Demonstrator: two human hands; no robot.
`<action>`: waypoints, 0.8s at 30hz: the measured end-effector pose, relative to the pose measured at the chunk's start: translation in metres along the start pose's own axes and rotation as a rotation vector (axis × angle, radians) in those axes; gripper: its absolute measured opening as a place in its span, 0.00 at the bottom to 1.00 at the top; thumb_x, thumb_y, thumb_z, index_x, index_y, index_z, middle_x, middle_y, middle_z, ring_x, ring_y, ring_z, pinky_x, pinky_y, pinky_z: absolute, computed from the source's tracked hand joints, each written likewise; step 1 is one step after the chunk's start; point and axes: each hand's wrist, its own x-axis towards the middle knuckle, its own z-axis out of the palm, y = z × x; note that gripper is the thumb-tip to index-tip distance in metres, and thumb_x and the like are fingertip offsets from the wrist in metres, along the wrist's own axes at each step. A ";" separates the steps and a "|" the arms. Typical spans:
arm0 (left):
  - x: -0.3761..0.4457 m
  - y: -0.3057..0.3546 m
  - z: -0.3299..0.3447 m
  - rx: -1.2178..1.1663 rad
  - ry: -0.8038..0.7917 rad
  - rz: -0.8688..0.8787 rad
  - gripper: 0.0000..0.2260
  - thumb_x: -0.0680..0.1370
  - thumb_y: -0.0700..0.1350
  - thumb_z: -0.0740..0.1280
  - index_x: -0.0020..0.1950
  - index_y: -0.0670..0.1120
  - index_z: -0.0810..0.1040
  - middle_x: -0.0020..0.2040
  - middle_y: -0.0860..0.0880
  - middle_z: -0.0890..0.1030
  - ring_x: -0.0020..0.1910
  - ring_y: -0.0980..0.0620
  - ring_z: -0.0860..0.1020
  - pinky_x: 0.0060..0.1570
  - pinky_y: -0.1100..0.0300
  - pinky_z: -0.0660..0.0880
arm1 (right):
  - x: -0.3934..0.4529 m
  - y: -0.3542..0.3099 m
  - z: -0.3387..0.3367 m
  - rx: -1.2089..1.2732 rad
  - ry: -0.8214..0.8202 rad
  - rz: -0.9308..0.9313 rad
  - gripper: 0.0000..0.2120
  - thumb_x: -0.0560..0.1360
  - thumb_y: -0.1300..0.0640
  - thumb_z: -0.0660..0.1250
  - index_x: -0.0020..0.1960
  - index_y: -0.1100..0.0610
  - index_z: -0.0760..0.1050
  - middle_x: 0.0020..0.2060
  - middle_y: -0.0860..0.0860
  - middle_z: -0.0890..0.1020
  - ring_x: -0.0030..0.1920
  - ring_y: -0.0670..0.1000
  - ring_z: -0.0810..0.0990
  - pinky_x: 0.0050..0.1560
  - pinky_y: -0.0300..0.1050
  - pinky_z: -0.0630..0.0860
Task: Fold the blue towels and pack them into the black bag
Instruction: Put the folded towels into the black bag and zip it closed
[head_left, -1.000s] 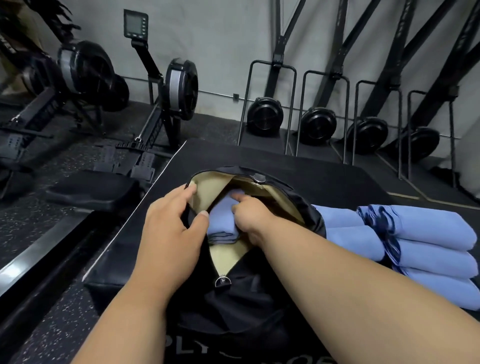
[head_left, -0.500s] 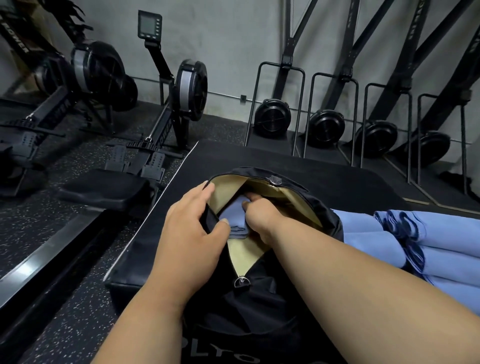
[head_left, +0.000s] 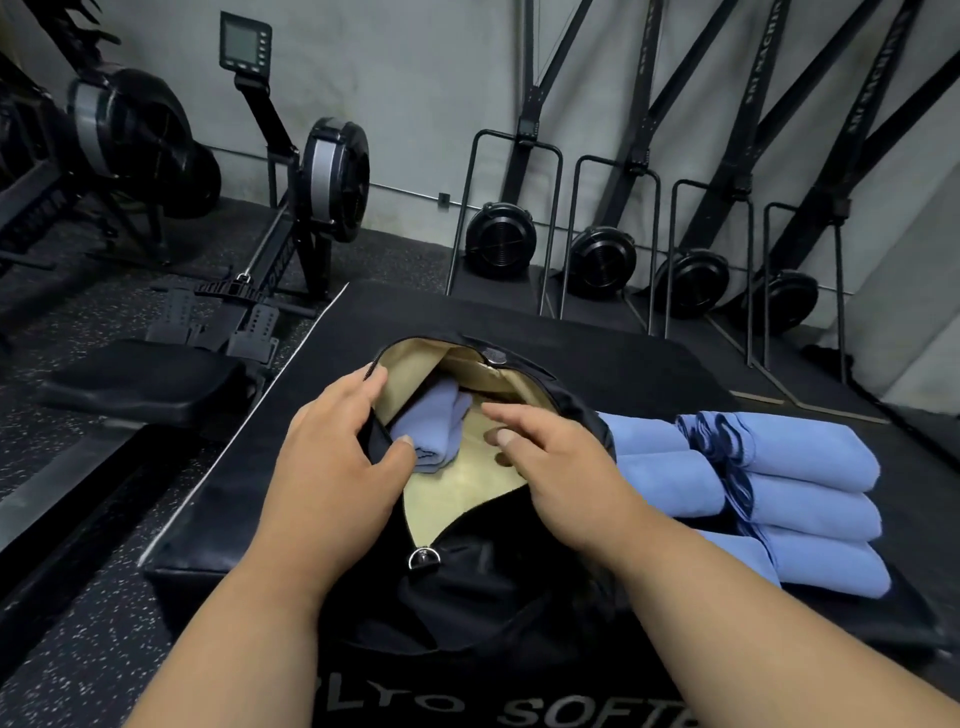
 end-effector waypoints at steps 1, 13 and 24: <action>0.000 0.001 0.002 0.018 -0.007 0.004 0.32 0.77 0.49 0.72 0.81 0.53 0.69 0.78 0.60 0.68 0.78 0.55 0.66 0.78 0.49 0.65 | -0.015 0.003 -0.015 0.004 0.041 0.002 0.15 0.84 0.55 0.64 0.65 0.41 0.81 0.54 0.36 0.85 0.55 0.38 0.82 0.58 0.31 0.75; -0.004 0.010 0.016 0.080 -0.036 0.021 0.32 0.76 0.50 0.72 0.81 0.53 0.69 0.79 0.59 0.69 0.78 0.52 0.66 0.77 0.46 0.66 | -0.068 0.119 -0.106 -0.624 -0.119 0.325 0.26 0.74 0.54 0.62 0.71 0.43 0.76 0.67 0.44 0.81 0.68 0.50 0.77 0.70 0.48 0.71; -0.004 0.011 0.018 0.122 -0.043 0.028 0.32 0.76 0.49 0.73 0.81 0.53 0.70 0.79 0.58 0.69 0.78 0.51 0.66 0.77 0.52 0.63 | -0.046 0.134 -0.112 -0.668 -0.225 0.493 0.29 0.64 0.34 0.63 0.65 0.34 0.68 0.59 0.46 0.81 0.64 0.54 0.75 0.65 0.51 0.67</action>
